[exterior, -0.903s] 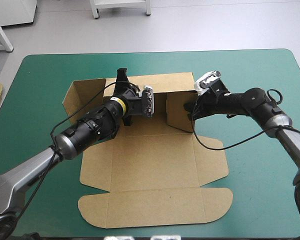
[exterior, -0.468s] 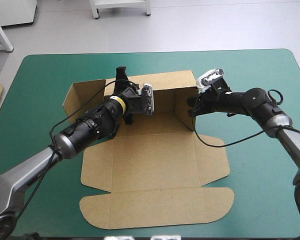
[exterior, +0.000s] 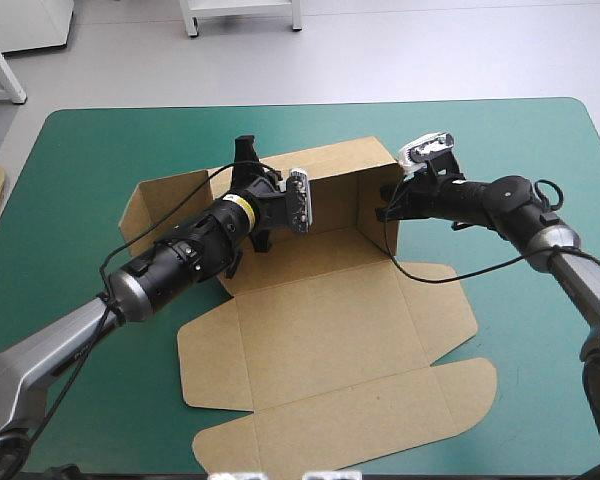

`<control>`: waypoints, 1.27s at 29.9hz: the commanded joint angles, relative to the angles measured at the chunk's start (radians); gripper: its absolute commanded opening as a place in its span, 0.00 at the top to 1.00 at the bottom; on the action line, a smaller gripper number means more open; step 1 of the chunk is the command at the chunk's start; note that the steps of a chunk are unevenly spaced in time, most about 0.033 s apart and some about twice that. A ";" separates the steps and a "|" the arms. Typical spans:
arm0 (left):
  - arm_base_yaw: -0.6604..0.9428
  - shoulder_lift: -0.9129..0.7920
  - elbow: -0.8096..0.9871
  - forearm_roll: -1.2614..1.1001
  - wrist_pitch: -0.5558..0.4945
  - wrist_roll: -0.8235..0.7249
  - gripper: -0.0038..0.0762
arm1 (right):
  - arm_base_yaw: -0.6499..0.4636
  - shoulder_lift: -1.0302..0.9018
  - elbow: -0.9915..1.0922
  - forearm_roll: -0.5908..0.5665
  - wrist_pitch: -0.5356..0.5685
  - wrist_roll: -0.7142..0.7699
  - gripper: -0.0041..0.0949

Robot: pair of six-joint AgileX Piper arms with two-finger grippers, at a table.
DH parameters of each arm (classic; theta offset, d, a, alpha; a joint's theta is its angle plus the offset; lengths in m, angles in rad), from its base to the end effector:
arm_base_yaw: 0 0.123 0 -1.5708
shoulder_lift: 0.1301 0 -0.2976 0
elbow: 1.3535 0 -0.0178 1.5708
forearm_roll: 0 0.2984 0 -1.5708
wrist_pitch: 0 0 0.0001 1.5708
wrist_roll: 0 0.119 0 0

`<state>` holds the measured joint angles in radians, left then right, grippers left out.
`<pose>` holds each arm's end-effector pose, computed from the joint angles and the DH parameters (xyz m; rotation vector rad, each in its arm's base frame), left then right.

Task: Fold the box

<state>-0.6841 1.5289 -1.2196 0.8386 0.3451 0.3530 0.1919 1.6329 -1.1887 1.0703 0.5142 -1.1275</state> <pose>0.3479 -0.2450 0.3201 1.5372 1.3686 0.5565 0.4122 0.1325 0.2650 -0.5807 2.0920 0.5300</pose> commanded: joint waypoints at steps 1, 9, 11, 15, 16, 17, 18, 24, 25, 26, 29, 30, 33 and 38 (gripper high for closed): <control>-0.014 -0.038 -0.036 -0.005 -0.077 -0.020 0.95 | 0.008 -0.037 -0.032 0.063 0.075 -0.020 0.98; -0.054 -0.069 -0.036 -0.017 -0.126 -0.024 0.54 | 0.008 -0.037 -0.032 0.061 0.063 -0.020 0.98; -0.080 -0.086 -0.036 -0.061 -0.107 -0.030 0.46 | 0.008 -0.037 -0.032 0.061 0.053 -0.014 0.98; -0.147 -0.119 -0.036 -0.172 -0.054 -0.030 0.43 | 0.008 -0.037 -0.032 0.061 0.029 -0.012 0.98; -0.158 -0.126 -0.036 -0.189 -0.042 -0.030 0.43 | 0.008 -0.037 -0.032 0.061 0.029 -0.012 0.98; -0.169 -0.132 -0.036 -0.202 -0.028 -0.030 0.43 | 0.008 -0.037 -0.032 0.061 0.028 -0.012 0.98; -0.178 -0.137 -0.036 -0.210 -0.016 -0.030 0.43 | 0.008 -0.037 -0.032 0.061 0.028 -0.012 0.98; -0.228 -0.180 -0.059 -0.393 -0.015 -0.026 0.43 | 0.008 -0.037 -0.032 0.061 0.018 -0.012 0.98; -0.234 -0.183 -0.068 -0.422 -0.015 -0.026 0.43 | 0.008 -0.037 -0.032 0.059 0.017 -0.010 0.98; -0.234 -0.183 -0.081 -0.443 -0.017 -0.026 0.43 | 0.008 -0.037 -0.032 0.059 0.017 -0.008 0.98; -0.218 -0.185 -0.148 -0.470 -0.010 -0.031 0.43 | 0.008 -0.037 -0.032 0.052 0.017 -0.002 0.98; -0.204 -0.185 -0.175 -0.472 -0.010 -0.041 0.43 | 0.008 -0.037 -0.032 0.049 0.017 0.004 0.98; -0.110 -0.185 -0.250 -0.472 -0.010 -0.093 0.43 | 0.008 -0.037 -0.032 0.030 0.019 0.030 0.98; 0.137 -0.183 -0.314 -0.552 -0.013 -0.124 0.44 | 0.008 -0.037 -0.032 -0.046 0.023 0.086 0.98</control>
<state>-0.6513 1.3856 -1.4776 0.3319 0.3954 0.2530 0.2018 1.6369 -1.1928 1.0372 0.5255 -1.0855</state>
